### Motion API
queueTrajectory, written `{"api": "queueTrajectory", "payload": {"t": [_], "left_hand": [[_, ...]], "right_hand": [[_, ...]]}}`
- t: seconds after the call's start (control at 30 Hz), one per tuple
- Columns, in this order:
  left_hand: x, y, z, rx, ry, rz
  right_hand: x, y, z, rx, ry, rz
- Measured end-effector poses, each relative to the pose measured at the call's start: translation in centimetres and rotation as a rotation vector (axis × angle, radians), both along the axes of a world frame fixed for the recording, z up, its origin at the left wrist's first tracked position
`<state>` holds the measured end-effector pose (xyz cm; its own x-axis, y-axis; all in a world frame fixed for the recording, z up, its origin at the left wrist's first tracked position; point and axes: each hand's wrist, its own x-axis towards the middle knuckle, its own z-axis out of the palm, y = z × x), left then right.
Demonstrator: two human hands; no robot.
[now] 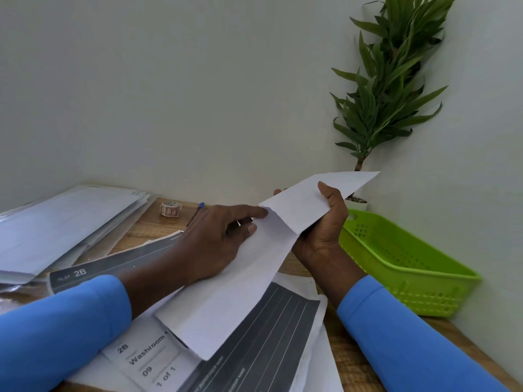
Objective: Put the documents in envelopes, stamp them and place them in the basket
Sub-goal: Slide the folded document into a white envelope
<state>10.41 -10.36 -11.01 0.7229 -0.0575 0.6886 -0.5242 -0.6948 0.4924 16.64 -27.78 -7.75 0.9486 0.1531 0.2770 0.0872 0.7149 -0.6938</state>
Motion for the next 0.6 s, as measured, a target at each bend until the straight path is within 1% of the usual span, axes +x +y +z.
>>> {"api": "queueTrajectory", "payload": {"t": [0.07, 0.1, 0.23, 0.3, 0.37, 0.47, 0.6], "left_hand": [[0.0, -0.1, -0.1, -0.037, 0.035, -0.039], [0.1, -0.2, -0.2, -0.115, 0.067, -0.06], [0.8, 0.0, -0.2, -0.595, 0.27, -0.107], [1.0, 0.2, -0.1, -0.712, 0.342, -0.114], [1.0, 0.4, -0.1, -0.733, 0.367, -0.102], [1.0, 0.6, 0.0, -0.662, 0.393, -0.073], [0.4, 1.4, 1.3, -0.594, 0.617, -0.18]], "right_hand": [[0.0, 0.2, -0.1, -0.006, -0.005, 0.011], [0.0, 0.2, -0.1, -0.007, -0.01, 0.019], [0.2, 0.2, -0.2, 0.021, -0.012, 0.071], [0.1, 0.3, -0.2, 0.025, -0.017, 0.112], [-0.2, 0.6, -0.4, 0.003, -0.011, 0.144], [-0.4, 1.2, -0.7, -0.006, -0.017, 0.182], [0.2, 0.2, 0.3, 0.062, -0.047, 0.098]]}}
